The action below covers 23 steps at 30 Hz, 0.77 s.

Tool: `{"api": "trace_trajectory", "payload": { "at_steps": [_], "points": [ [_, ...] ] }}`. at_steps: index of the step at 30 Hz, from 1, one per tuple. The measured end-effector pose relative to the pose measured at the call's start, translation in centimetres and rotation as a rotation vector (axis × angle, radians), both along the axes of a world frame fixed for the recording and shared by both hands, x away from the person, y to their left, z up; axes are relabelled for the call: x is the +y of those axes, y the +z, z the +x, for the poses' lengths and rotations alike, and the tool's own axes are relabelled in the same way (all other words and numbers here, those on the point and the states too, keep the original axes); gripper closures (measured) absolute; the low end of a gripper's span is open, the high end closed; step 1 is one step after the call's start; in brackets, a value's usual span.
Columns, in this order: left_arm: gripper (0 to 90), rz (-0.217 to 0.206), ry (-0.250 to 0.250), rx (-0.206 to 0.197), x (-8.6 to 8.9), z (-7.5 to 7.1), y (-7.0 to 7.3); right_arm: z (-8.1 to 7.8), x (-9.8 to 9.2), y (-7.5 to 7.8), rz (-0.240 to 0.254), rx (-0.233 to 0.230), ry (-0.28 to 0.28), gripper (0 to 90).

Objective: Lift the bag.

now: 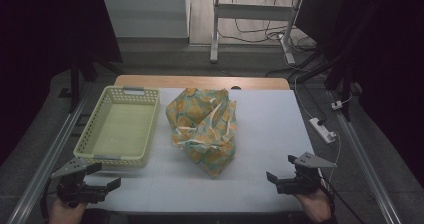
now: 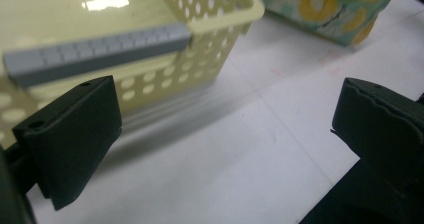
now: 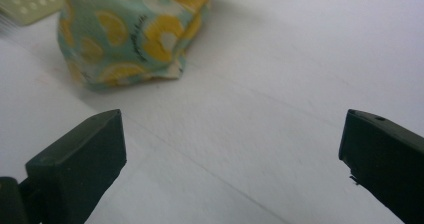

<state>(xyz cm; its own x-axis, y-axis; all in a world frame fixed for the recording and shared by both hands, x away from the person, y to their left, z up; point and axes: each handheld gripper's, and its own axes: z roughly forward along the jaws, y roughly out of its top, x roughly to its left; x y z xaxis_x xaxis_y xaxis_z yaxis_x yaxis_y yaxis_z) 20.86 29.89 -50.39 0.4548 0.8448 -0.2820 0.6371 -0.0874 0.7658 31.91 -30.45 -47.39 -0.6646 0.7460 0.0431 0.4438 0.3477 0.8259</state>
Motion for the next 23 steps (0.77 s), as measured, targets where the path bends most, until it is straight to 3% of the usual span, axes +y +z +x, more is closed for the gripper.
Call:
{"api": "trace_trajectory", "payload": {
  "at_steps": [6, 9, 18, 23],
  "points": [
    [0.0, 0.041, 0.024, 0.033, 0.0, -0.3, -1.0, -0.5, -1.4, -1.2, -0.017, 0.044, -0.048, 0.0],
    [0.0, 0.043, 0.029, 0.048, 0.1, -0.4, -1.5, -0.9, -1.8, -1.7, -0.036, 0.07, -0.056, 0.0],
    [0.0, 0.105, 0.044, 0.102, 0.1, -0.9, -1.9, -1.6, -2.4, -2.5, -0.081, 0.13, -0.065, 0.0],
    [0.0, 0.093, 0.043, 0.112, 0.2, -0.7, -2.0, -1.5, -2.4, -2.5, -0.085, 0.144, -0.075, 0.0]
  ]
}}
